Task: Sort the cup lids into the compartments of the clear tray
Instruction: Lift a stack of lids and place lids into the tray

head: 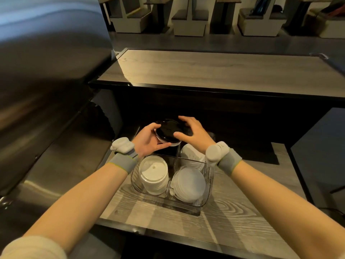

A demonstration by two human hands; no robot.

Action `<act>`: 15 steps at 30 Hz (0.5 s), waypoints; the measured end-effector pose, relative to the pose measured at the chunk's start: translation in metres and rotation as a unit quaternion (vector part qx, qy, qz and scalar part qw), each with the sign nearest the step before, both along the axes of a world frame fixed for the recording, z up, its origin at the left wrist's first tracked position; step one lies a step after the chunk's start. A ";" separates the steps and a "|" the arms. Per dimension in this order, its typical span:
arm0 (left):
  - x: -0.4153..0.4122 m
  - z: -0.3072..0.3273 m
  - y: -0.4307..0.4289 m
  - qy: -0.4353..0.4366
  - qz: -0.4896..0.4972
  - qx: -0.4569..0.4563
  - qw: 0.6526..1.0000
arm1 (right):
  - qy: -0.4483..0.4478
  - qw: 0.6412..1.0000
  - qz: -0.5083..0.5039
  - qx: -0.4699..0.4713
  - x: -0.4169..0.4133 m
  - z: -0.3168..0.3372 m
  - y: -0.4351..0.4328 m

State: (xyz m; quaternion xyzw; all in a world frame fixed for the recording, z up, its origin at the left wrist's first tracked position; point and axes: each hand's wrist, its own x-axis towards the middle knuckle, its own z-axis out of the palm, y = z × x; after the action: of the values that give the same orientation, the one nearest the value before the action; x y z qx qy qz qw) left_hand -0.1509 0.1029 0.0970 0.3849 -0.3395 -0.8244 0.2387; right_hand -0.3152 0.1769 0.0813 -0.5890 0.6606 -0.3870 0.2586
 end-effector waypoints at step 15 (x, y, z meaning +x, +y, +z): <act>0.028 -0.001 -0.018 -0.033 -0.042 -0.075 0.996 | -0.176 0.983 -0.036 0.046 0.021 0.010 -0.026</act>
State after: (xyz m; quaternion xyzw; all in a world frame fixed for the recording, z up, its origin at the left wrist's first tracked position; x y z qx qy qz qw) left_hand -0.1228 0.0846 0.0960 0.3784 -0.4241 -0.7926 0.2209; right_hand -0.2946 0.1507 0.0916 -0.4748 0.6426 -0.4631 0.3837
